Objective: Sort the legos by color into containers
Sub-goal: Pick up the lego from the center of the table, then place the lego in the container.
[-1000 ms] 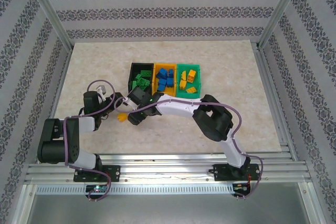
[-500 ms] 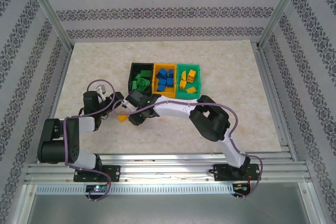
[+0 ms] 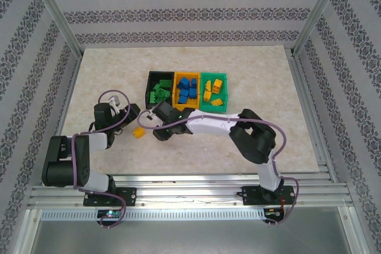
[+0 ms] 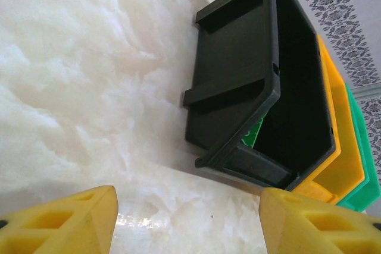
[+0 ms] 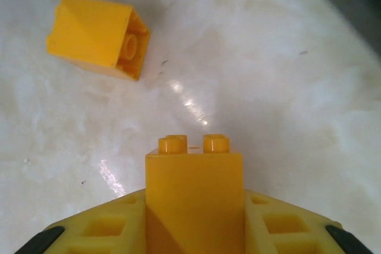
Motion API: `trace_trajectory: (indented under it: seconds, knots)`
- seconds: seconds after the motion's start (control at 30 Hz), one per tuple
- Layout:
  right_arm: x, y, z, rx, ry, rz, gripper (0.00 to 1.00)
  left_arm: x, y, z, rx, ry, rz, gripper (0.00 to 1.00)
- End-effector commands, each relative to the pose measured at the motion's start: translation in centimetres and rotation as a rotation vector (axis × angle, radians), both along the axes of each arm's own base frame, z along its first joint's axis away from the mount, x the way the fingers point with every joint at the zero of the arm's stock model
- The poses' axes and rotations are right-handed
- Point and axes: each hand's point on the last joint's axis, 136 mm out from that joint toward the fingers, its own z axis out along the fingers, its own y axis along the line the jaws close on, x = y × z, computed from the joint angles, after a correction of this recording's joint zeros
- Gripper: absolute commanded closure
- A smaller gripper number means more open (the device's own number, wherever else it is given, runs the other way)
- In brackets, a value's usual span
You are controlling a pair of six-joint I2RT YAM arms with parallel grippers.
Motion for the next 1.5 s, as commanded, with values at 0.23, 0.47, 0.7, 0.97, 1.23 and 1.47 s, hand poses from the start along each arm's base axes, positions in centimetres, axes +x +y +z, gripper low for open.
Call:
trace_trajectory:
  seconds: [0.23, 0.47, 0.7, 0.97, 1.23, 1.47]
  knots:
    - [6.9, -8.4, 7.0, 0.247, -0.109, -0.383, 0.67, 0.0, 0.1, 1.5, -0.010, -0.060, -0.007, 0.36]
    - [11.0, -17.5, 8.8, 0.299, -0.130, -0.639, 0.67, 0.0, 0.1, 1.5, -0.015, -0.066, -0.004, 0.36]
    - [14.2, -23.2, 7.0, 0.307, -0.049, -0.809, 0.55, 0.1, -0.1, 1.4, -0.027, -0.064, -0.009, 0.36]
    - [14.6, -22.4, 5.9, 0.311, -0.001, -0.787, 0.41, 0.1, -0.1, 1.3, -0.028, -0.064, -0.011, 0.36]
    - [12.0, -22.2, 5.0, 0.244, -0.037, -0.734, 0.40, 0.2, -0.2, 0.9, -0.036, -0.056, -0.011, 0.36]
    - [10.6, -23.6, 4.5, 0.200, -0.070, -0.731, 0.39, 0.4, -0.4, 0.3, -0.060, -0.050, -0.016, 0.36]
